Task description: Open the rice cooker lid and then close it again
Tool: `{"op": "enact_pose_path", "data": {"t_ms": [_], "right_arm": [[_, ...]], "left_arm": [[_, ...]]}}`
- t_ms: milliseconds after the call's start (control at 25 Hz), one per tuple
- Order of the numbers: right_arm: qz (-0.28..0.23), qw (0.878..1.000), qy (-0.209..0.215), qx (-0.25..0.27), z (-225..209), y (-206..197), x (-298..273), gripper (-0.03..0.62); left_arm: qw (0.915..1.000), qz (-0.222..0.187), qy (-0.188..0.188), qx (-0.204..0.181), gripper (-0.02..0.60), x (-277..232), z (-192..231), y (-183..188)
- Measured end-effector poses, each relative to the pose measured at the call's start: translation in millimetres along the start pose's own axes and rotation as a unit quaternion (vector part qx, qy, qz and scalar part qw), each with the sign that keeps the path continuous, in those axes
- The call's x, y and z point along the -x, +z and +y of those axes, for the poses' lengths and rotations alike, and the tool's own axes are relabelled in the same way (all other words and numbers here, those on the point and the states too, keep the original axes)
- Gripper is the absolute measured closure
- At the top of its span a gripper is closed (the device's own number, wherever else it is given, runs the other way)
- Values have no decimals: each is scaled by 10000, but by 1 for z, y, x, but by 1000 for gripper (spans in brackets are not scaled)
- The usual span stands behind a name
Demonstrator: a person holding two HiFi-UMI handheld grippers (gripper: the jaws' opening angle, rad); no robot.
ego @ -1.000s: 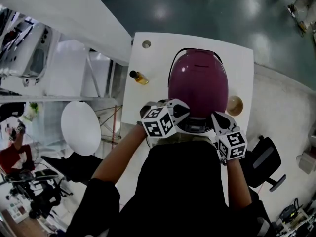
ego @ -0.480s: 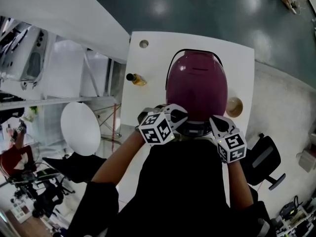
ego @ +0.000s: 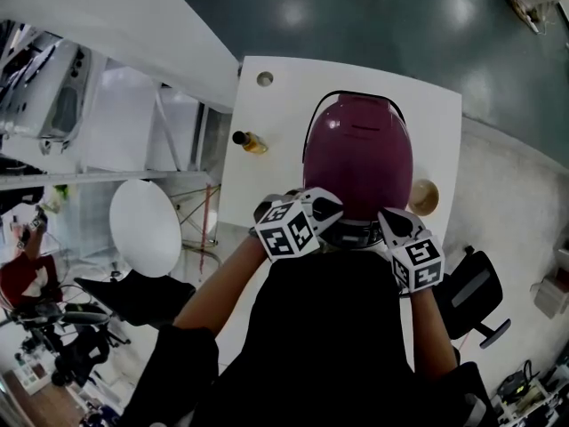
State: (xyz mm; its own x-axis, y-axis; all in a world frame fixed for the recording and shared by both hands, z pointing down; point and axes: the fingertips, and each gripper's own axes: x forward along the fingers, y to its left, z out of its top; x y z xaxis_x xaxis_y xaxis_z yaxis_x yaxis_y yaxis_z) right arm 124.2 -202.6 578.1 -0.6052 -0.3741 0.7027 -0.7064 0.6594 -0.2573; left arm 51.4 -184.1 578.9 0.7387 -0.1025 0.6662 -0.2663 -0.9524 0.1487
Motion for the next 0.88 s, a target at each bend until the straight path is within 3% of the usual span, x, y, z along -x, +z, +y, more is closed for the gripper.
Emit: {"op": "enact_pose_path", "data": {"t_ms": [280, 440, 640, 880], "right_arm": [[-205, 9997, -102, -6, 10, 7, 10, 594], [-630, 9977, -217, 93, 29, 18, 25, 594], [-1237, 9916, -382, -74, 52, 20, 56, 594], [-1346, 9873, -782, -301, 68, -4, 79, 594]], "left_arm": [[9992, -230, 293, -143, 577, 3, -3, 1], [9962, -661, 548, 149, 577, 17, -5, 2], [9776, -1648, 852, 995, 577, 55, -21, 1], [9478, -2484, 1011, 1726, 577, 83, -48, -14]]}}
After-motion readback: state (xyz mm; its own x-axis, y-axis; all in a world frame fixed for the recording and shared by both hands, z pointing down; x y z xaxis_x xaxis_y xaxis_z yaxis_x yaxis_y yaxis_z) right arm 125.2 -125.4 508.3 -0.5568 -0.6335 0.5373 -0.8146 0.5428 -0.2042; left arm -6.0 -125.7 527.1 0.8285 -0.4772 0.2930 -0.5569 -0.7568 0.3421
